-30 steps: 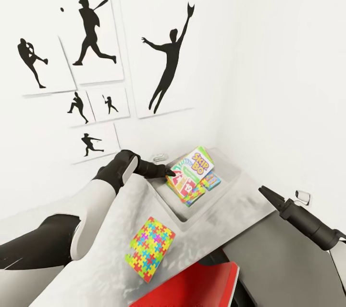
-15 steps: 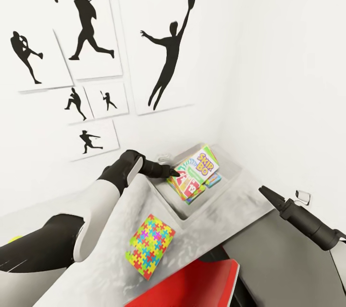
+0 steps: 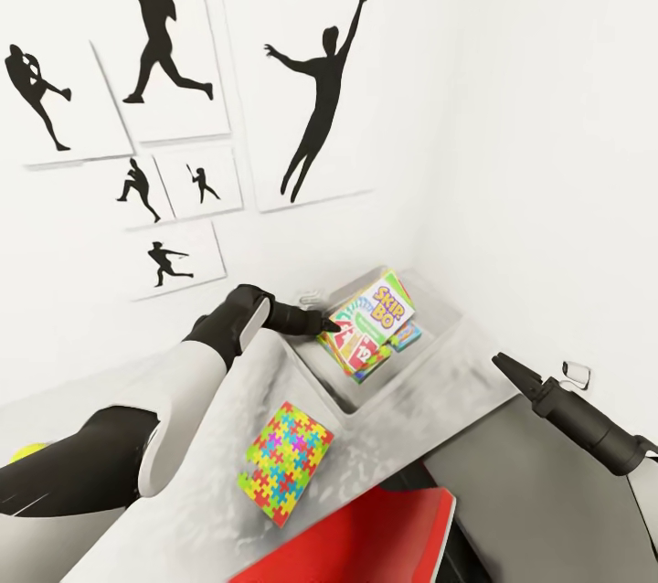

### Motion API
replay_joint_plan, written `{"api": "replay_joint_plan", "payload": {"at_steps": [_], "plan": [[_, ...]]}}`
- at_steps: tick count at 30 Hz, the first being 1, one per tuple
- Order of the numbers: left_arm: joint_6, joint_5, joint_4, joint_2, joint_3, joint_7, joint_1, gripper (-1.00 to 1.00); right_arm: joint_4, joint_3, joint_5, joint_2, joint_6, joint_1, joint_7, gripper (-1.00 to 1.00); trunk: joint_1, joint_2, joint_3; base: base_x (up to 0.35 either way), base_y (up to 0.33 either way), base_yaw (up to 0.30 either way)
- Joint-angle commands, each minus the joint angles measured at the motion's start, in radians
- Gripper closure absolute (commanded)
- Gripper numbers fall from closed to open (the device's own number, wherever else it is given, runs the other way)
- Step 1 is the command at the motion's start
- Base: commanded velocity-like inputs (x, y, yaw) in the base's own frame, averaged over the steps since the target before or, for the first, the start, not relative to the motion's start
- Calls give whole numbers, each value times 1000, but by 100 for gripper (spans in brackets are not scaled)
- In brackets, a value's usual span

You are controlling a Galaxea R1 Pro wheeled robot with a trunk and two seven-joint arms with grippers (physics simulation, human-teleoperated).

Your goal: Put all the toys in the child's room - the three board games (two on the bed and one on the table), the two jigsaw puzzles on the table, and the tennis ball on the table - inside the toy box on the table in the child's room.

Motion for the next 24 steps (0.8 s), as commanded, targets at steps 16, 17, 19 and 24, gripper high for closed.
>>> {"api": "replay_joint_plan", "payload": {"at_steps": [16,17,19,24], "plan": [[12,16,-9,-6,1,1,-74,100,0,0,-6,0,5,-1,1,-100,1,-2,-28,0,0,0],[14,16,-9,-6,2,1,-81,100,0,-1,-6,0,5,-1,1,-100,1,-2,-30,0,0,0],[15,17,-9,-7,2,1,-88,100,0,-2,-6,0,5,-1,1,-100,1,-2,-33,0,0,0],[17,18,-9,-7,2,-5,-95,100,0,-17,-6,0,6,-1,2,-100,1,-2,-41,0,0,0]]}}
